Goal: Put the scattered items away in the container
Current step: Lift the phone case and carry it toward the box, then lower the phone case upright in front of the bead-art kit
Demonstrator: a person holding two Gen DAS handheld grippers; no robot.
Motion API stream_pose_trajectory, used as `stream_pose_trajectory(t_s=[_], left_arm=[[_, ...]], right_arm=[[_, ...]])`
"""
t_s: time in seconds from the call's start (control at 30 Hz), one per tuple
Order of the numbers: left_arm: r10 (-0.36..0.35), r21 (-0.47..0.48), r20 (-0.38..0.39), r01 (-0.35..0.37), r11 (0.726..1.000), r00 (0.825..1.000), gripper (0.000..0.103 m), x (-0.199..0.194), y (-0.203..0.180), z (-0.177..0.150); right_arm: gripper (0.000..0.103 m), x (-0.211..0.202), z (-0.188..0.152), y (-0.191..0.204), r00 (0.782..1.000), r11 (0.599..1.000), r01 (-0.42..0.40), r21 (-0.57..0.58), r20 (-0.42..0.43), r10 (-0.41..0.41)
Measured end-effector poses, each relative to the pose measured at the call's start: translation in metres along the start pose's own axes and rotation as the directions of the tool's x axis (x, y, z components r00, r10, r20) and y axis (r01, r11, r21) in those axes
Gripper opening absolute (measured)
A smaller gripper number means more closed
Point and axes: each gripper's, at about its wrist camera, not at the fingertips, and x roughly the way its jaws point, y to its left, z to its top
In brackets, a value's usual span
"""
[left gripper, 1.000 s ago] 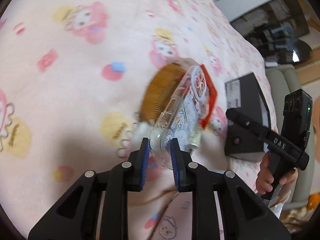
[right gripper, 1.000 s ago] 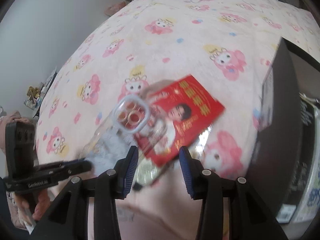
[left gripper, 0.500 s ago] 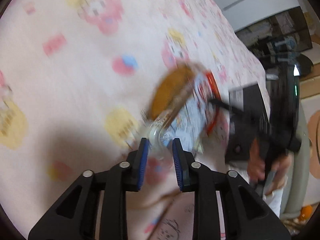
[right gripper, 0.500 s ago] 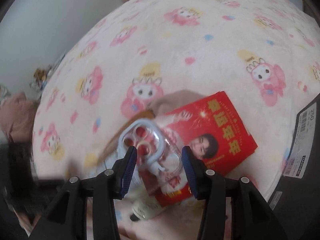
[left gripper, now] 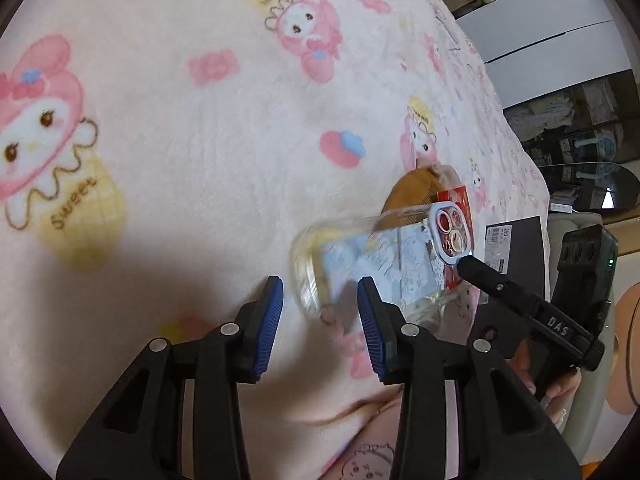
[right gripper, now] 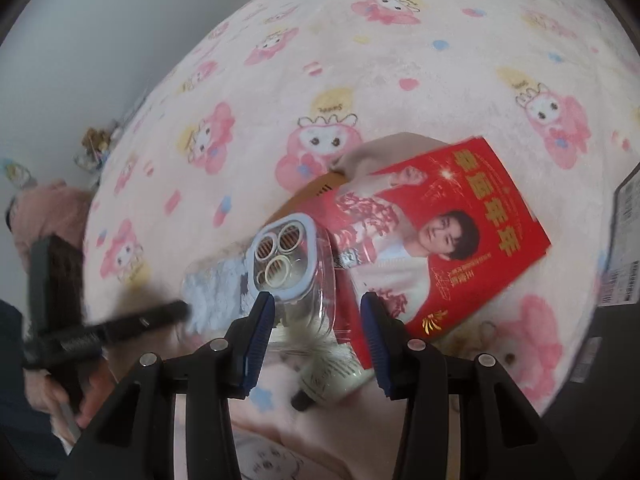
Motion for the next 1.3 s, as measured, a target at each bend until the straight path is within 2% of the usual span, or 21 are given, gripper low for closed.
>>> stream_pose_trajectory(t_s=[0.07,0.1,0.13,0.23,0.43,0.63,0.77,0.87,1.0,1.1,1.2,1.3], left_arm=[[0.018,0.007,0.011,-0.018,1.0,1.0,0.035,0.001,-0.006,0.001],[0.022,0.016,0.015,-0.023,1.0,1.0,0.034,-0.001,-0.01,0.001],[0.038,0.029,0.02,-0.038,0.999,0.999,0.034,-0.004,-0.014,0.0],[0.047,0.072,0.039,-0.049,0.996,0.998,0.034,-0.016,-0.029,-0.002],[-0.034,0.159,0.088,0.02,0.987,0.995,0.034,-0.052,-0.074,-0.009],[-0.119,0.31,0.066,0.093,0.946,0.991,0.034,-0.056,-0.157,-0.022],[-0.171,0.396,-0.002,0.158,0.904,0.985,0.034,-0.034,-0.222,-0.035],[-0.19,0.433,-0.079,0.205,0.878,0.979,0.034,-0.004,-0.27,-0.048],[-0.162,0.475,-0.164,0.222,0.851,0.973,0.034,0.043,-0.33,-0.061],[-0.137,0.48,-0.213,0.226,0.847,0.967,0.034,0.079,-0.364,-0.063],[-0.094,0.5,-0.248,0.211,0.84,0.964,0.034,0.113,-0.389,-0.065],[-0.016,0.543,-0.264,0.163,0.824,0.964,0.034,0.144,-0.403,-0.071]], right_arm=[[0.038,-0.001,0.0,0.004,1.0,1.0,-0.003,-0.013,-0.004,0.003],[0.031,-0.001,-0.002,0.007,1.0,1.0,-0.016,-0.021,-0.014,0.015],[0.03,-0.002,-0.004,0.011,0.999,0.999,-0.029,-0.03,-0.022,0.028],[0.03,-0.018,-0.012,0.022,1.0,0.997,0.003,-0.073,0.005,-0.003],[0.03,-0.085,-0.028,0.029,0.993,0.997,0.001,-0.072,0.116,0.007],[0.03,-0.163,-0.057,0.005,0.967,1.0,0.028,0.005,0.255,-0.028],[0.03,-0.217,-0.083,-0.03,0.938,0.995,0.059,0.078,0.338,-0.082],[0.03,-0.245,-0.098,-0.061,0.919,0.987,0.097,0.131,0.368,-0.14],[0.03,-0.275,-0.114,-0.115,0.898,0.965,0.143,0.217,0.381,-0.219],[0.03,-0.286,-0.118,-0.15,0.884,0.951,0.167,0.261,0.387,-0.262],[0.03,-0.286,-0.119,-0.188,0.884,0.934,0.179,0.309,0.366,-0.29],[0.03,-0.278,-0.123,-0.217,0.892,0.925,0.162,0.343,0.349,-0.286]])
